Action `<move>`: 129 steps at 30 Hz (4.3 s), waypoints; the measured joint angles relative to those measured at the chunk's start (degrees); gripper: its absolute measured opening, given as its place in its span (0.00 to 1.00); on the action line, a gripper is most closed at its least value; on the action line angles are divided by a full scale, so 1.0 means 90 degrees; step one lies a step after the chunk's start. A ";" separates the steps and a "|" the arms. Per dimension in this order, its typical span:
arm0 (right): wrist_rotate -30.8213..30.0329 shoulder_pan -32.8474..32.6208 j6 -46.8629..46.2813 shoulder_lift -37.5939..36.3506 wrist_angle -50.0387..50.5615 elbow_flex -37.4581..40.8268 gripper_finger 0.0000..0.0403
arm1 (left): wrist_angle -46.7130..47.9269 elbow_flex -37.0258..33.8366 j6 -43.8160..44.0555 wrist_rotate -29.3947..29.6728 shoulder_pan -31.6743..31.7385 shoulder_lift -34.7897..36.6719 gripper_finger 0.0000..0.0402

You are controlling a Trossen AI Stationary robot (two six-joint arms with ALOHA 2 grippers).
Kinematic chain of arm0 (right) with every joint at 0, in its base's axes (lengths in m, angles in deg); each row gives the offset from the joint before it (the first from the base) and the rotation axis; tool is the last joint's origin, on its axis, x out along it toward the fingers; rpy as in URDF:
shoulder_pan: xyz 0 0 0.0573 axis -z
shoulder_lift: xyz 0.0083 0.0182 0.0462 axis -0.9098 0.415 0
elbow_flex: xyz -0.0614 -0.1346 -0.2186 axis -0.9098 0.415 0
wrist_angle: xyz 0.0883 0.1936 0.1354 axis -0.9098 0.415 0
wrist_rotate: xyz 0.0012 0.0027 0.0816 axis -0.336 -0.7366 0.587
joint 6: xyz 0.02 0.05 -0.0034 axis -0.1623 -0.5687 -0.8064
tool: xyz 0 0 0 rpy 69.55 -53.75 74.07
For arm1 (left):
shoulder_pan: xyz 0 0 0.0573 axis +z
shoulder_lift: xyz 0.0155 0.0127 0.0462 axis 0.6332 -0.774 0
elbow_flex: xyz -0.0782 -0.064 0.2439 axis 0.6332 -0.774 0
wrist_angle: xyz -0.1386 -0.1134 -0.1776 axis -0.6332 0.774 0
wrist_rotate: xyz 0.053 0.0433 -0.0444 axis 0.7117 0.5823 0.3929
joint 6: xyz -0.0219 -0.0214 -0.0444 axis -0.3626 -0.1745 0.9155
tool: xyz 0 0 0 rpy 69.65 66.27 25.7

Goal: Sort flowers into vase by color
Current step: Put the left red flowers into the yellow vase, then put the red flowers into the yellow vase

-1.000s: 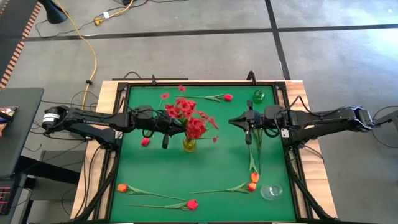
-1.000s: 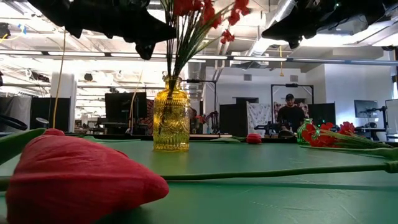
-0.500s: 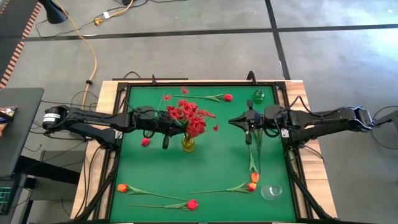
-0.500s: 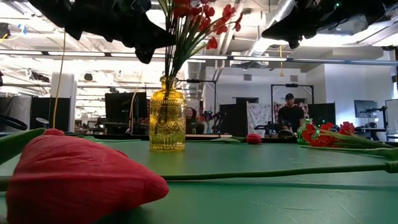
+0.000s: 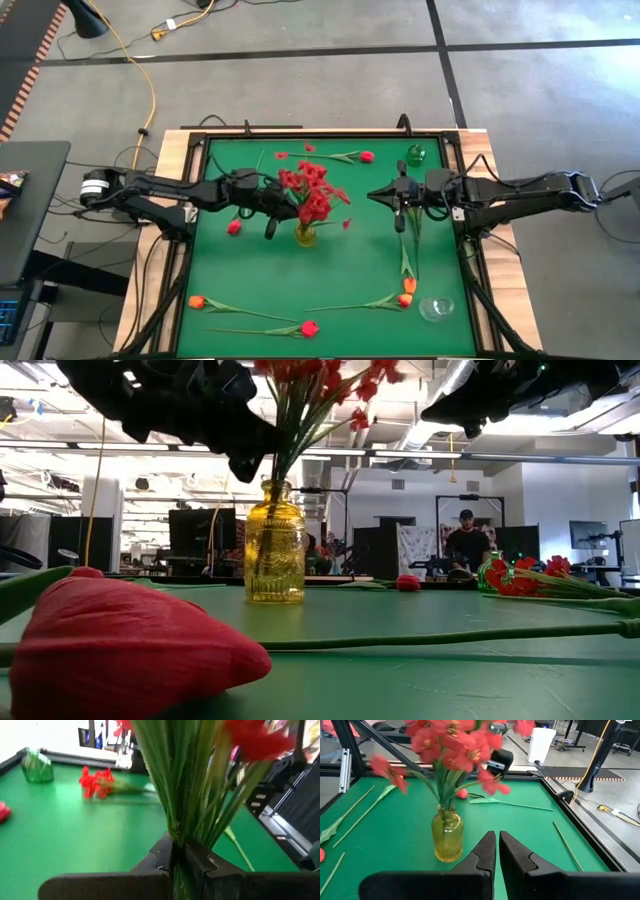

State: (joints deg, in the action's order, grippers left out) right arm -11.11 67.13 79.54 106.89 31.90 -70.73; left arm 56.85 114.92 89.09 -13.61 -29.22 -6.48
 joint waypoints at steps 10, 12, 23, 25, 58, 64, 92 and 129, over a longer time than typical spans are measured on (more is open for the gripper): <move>0.0000 0.0000 0.0002 0.0000 0.0001 0.0000 0.12 | 0.0218 0.0000 -0.0139 0.0063 0.0019 -0.0002 0.14; 0.0002 0.0000 0.0002 0.0000 0.0001 0.0000 0.12 | 0.0220 0.0000 -0.0143 0.0097 0.0019 0.0005 0.19; 0.0002 0.0000 0.0002 0.0000 0.0001 0.0000 0.12 | 0.0724 0.0165 -0.0148 -0.0021 0.0034 0.0015 0.42; 0.0002 0.0000 0.0002 0.0000 -0.0001 0.0000 0.12 | 0.1065 0.0331 -0.0174 -0.0117 0.0076 0.0015 0.45; 0.0002 0.0000 0.0051 0.0000 0.0055 0.0000 0.12 | 0.7498 0.3484 -0.2985 -0.0406 0.0614 0.0017 0.49; 0.0001 0.0000 0.0049 0.0000 0.0052 0.0000 0.12 | 0.8533 0.4323 -0.3521 0.0178 0.0614 0.0019 0.49; 0.0182 0.0816 -0.6826 0.1199 0.5861 -0.1996 0.12 | 0.8847 0.5570 -0.4035 -0.0414 0.1865 0.1721 0.49; 0.0323 -0.0682 -0.9303 0.1861 0.5401 0.0596 0.54 | 0.6494 0.4750 -0.1152 0.0018 0.1587 0.1712 0.49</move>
State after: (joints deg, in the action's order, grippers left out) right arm -8.20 60.99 -4.18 123.63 80.51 -65.37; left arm 115.29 157.68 78.72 -13.45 -14.94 8.93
